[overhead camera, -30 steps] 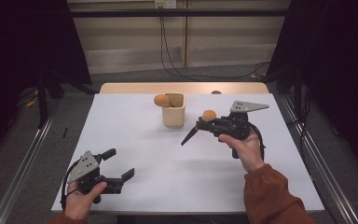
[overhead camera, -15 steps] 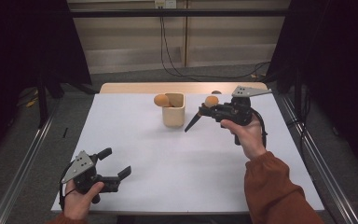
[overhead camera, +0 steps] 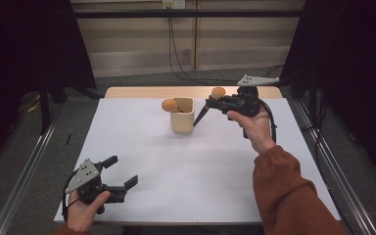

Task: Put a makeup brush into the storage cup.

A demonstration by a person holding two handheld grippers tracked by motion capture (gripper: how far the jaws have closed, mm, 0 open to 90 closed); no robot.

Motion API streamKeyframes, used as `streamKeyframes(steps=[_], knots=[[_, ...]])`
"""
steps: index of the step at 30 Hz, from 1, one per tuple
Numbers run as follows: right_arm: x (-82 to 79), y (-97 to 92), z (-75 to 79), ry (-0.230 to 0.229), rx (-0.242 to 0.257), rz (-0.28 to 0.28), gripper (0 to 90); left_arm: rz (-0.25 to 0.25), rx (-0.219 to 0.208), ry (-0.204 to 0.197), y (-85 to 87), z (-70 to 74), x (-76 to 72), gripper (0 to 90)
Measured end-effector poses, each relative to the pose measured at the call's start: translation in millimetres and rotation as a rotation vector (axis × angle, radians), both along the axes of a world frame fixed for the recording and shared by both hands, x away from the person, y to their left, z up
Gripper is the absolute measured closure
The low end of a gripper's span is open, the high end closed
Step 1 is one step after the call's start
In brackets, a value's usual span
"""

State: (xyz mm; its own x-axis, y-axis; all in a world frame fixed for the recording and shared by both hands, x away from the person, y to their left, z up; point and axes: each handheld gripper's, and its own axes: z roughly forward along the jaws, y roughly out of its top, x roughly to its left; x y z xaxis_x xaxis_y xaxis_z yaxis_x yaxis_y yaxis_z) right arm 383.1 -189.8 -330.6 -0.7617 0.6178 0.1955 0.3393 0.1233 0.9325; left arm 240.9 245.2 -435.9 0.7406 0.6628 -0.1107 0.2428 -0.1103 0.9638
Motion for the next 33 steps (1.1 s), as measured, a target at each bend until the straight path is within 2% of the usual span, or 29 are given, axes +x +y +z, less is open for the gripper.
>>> streamKeyframes(steps=[4,8,21,25,33], knots=[[7.1,1.1,5.4,-0.010,-0.003,-0.012,73.1,0.009,-0.006,0.006,1.3,-0.3,-1.3,1.5],[15.4,2.4,9.6,-0.013,-0.014,-0.032,73.1,0.001,0.005,0.003,-0.1,-0.1,-1.2,1.5],[35.2,14.1,30.1,-0.051,-0.032,-0.036,73.1,0.009,0.007,-0.006,2.1,0.4,-0.1,1.5],[39.7,21.5,32.0,-0.066,-0.045,-0.033,73.1,0.010,0.008,-0.003,1.9,-0.2,0.1,1.5],[53.7,29.3,27.5,-0.057,-0.069,-0.057,73.1,0.007,0.011,-0.005,2.0,-0.3,0.6,1.5]])
